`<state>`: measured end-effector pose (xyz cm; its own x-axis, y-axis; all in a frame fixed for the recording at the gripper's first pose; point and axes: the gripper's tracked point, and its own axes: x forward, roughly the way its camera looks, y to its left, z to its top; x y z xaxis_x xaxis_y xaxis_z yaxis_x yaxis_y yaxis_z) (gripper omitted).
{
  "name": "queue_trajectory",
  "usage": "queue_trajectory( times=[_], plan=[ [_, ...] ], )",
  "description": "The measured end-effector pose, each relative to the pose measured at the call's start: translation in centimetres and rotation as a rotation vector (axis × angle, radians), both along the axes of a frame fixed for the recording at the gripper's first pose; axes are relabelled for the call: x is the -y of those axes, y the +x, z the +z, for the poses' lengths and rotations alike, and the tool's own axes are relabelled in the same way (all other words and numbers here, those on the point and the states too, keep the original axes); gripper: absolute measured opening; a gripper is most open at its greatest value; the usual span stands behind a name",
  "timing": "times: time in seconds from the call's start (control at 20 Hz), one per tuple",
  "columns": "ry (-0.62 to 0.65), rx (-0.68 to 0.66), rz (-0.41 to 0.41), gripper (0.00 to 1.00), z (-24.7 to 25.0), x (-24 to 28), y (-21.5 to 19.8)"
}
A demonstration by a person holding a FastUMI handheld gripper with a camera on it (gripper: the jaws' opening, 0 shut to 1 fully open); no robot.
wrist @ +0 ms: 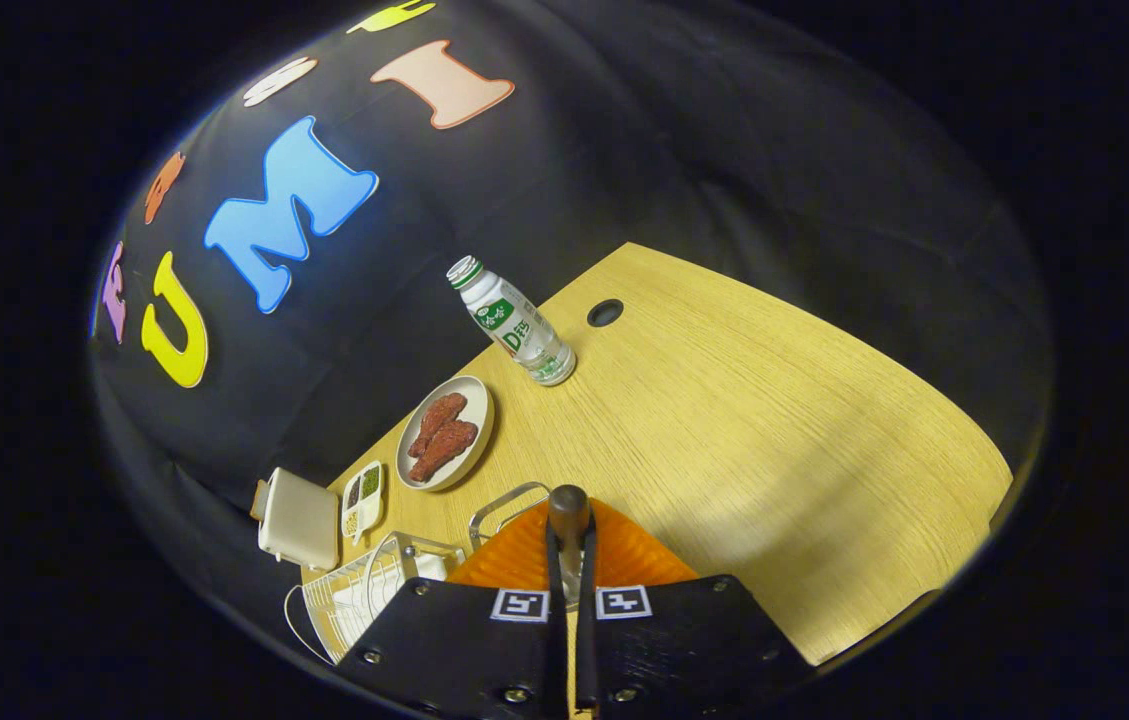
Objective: Take the plate from the dish rack, then take the spoon from the basket and place it into the plate.
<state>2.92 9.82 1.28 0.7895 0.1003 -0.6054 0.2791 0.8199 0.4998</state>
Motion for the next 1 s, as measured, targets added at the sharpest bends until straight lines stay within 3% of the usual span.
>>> queue_trajectory(
  times=[0.55,1.0],
  plan=[
    [-0.049,0.098,0.003,0.03,6.7,1.1,-0.6],
    [-0.099,0.201,0.100,0.03,14.0,-2.5,-5.4]
  ],
)
